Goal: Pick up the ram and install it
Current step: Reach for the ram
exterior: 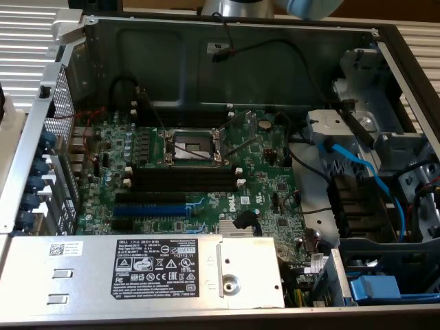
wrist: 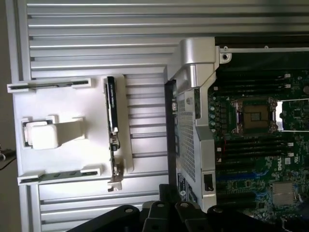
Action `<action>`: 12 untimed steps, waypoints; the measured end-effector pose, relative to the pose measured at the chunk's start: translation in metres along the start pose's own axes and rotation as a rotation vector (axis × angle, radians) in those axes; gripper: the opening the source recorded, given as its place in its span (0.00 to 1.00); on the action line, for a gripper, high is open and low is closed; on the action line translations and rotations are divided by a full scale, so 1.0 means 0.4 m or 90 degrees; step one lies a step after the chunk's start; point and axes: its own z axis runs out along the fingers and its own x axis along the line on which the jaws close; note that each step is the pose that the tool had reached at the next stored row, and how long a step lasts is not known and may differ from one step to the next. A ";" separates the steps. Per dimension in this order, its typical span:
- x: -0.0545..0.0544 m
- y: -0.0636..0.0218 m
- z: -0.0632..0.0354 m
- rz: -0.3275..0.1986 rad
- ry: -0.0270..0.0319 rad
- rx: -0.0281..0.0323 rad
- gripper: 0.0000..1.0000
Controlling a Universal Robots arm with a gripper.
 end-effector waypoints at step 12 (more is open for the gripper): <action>0.131 -0.027 0.020 0.000 0.0075 0.0005 0.11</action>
